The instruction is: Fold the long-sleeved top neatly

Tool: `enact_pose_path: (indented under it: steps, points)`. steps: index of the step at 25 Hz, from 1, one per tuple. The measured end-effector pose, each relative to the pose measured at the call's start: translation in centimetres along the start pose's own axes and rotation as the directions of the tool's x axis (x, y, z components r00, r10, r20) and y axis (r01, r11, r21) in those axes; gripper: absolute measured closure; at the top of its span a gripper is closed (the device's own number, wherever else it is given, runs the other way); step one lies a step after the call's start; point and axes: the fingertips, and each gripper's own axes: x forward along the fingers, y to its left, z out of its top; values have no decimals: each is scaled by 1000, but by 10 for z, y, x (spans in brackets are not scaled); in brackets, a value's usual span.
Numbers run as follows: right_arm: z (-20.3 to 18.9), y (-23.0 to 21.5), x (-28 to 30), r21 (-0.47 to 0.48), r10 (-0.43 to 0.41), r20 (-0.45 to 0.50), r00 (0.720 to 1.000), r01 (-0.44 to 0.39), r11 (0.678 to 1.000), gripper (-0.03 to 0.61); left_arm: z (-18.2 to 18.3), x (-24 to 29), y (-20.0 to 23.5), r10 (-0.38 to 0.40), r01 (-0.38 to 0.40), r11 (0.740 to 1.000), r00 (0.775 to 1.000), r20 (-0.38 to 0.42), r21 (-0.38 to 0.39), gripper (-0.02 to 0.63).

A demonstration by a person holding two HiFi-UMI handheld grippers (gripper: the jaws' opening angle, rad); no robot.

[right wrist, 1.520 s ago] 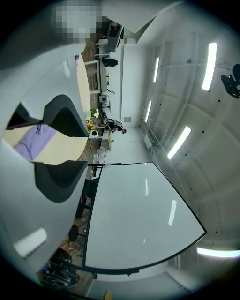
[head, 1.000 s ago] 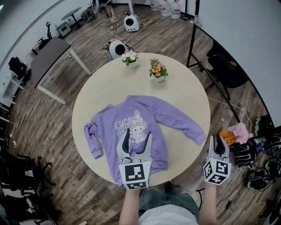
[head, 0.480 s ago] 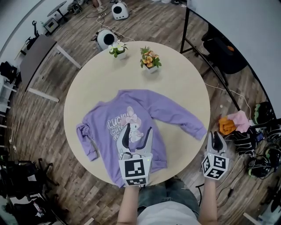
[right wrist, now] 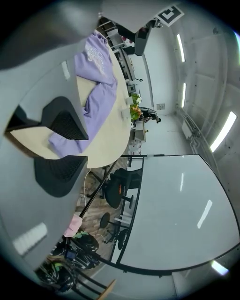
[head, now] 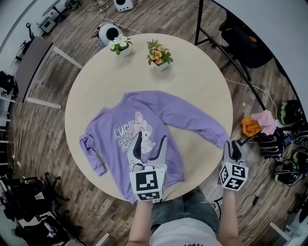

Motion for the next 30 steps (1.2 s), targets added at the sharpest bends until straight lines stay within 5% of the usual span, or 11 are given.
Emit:
enact_pose_path:
  steps: [20, 30]
  points:
    - [-52, -7, 51, 5, 23, -161, 987, -23, 1000, 416, -39, 19, -5, -15, 13, 1000, 995, -100, -21, 204]
    - [-53, 2, 53, 4, 36, -148, 988, -36, 999, 523, -42, 16, -5, -10, 6, 999, 994, -107, -39, 204]
